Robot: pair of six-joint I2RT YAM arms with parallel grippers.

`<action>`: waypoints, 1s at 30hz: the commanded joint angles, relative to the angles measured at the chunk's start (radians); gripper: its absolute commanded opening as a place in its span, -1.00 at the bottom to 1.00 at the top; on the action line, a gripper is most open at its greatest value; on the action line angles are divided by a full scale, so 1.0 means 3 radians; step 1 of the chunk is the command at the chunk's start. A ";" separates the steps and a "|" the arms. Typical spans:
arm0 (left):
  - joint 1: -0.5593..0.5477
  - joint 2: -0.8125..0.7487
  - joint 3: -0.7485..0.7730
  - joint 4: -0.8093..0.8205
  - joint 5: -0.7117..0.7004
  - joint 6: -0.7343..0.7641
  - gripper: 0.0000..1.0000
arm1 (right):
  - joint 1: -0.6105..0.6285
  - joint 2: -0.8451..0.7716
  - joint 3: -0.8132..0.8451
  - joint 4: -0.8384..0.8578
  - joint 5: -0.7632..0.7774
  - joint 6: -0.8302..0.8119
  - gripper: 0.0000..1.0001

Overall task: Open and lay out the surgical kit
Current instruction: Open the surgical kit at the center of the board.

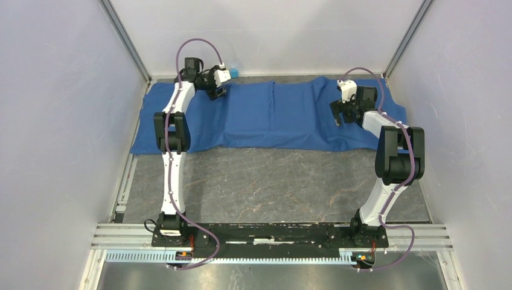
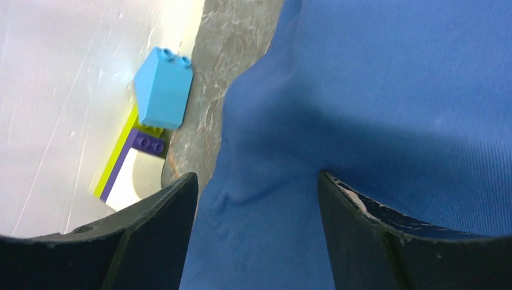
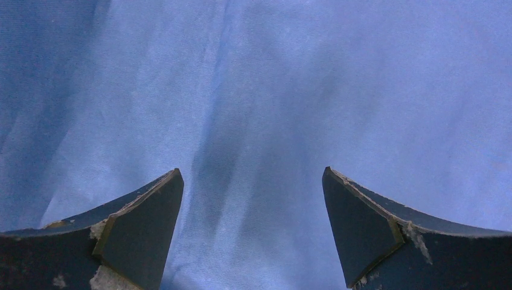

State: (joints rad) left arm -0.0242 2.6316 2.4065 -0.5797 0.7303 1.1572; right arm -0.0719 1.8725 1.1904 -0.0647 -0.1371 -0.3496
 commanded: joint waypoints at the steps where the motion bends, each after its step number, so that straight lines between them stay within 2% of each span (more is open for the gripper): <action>1: -0.0076 0.0122 0.0206 -0.0077 0.0017 0.0359 0.53 | 0.0020 -0.0095 -0.0025 0.0113 0.0033 -0.0026 0.85; 4: -0.0083 0.0153 0.0241 -0.0077 0.0014 0.0410 0.32 | 0.0020 -0.0101 -0.0029 0.0113 0.0040 -0.0031 0.85; 9: -0.0079 0.0126 0.0179 -0.0066 -0.0004 0.0473 -0.13 | 0.0020 -0.0099 -0.0028 0.0116 0.0042 -0.0027 0.85; 12: -0.0065 0.0015 -0.0012 0.0165 -0.0043 0.0376 -0.49 | 0.0020 -0.0098 -0.0027 0.0118 0.0042 -0.0030 0.85; 15: -0.0048 -0.0153 -0.0272 0.0492 -0.0054 0.0249 -0.95 | 0.0020 -0.0098 -0.0020 0.0112 0.0039 -0.0030 0.85; 18: -0.0021 -0.0292 -0.0474 0.0701 -0.0012 0.0101 -0.95 | 0.0020 -0.0116 -0.0008 0.0112 0.0041 -0.0026 0.84; 27: 0.0008 -0.0540 -0.0615 0.0774 0.0020 -0.0006 -0.93 | 0.0020 -0.0159 -0.0025 0.0098 0.0049 -0.0046 0.84; 30: 0.0047 -0.0623 -0.0678 0.1158 -0.0007 -0.0722 -0.59 | 0.0020 -0.0152 -0.0031 0.0095 0.0045 -0.0039 0.84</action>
State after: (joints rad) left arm -0.0257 2.5534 2.2173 -0.3870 0.7097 1.1687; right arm -0.0719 1.8706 1.1847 -0.0620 -0.1303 -0.3500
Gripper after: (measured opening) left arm 0.132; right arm 0.922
